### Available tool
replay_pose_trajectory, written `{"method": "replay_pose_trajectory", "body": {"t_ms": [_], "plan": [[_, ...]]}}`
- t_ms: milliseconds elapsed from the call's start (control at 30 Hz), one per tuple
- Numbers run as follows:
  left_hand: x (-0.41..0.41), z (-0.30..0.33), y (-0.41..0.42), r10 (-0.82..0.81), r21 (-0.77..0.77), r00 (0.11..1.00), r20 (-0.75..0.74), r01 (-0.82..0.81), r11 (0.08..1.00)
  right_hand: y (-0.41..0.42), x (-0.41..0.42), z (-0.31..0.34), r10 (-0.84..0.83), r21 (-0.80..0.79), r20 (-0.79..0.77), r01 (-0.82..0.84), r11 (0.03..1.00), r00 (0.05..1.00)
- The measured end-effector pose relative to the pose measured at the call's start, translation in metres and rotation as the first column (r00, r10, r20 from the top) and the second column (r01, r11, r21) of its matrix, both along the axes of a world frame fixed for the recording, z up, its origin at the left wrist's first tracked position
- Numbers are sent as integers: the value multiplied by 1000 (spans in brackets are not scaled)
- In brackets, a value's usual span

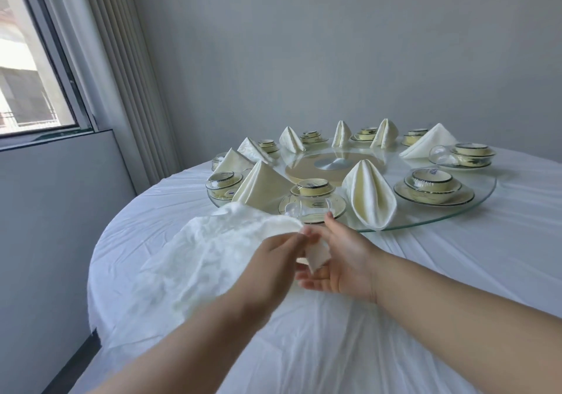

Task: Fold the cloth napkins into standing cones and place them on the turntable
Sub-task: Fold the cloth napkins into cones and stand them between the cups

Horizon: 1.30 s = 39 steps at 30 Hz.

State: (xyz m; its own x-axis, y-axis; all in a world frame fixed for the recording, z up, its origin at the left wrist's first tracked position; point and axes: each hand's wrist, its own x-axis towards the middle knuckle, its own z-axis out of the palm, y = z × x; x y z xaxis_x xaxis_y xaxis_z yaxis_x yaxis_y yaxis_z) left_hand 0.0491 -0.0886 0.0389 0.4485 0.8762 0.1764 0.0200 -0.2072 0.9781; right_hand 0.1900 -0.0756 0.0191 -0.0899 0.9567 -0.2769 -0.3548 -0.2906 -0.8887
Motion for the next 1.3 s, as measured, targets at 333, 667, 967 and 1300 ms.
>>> {"method": "replay_pose_trajectory", "body": {"t_ms": [333,667,967,1300], "plan": [[17,-8,-55,-219,165,959,-180,249,954,-67,63,0,-336,91,264,324,942,904],[-2,-29,-30,110,392,694,-711,262,882,-120,212,13,-283,266,959,371,889,-9],[2,-55,-34,-90,334,568,-818,596,730,-136,82,-6,-184,286,942,-389,876,279],[-23,-55,-16,-322,-122,861,-394,298,947,-130,46,-45,14,149,965,-590,793,263]]}}
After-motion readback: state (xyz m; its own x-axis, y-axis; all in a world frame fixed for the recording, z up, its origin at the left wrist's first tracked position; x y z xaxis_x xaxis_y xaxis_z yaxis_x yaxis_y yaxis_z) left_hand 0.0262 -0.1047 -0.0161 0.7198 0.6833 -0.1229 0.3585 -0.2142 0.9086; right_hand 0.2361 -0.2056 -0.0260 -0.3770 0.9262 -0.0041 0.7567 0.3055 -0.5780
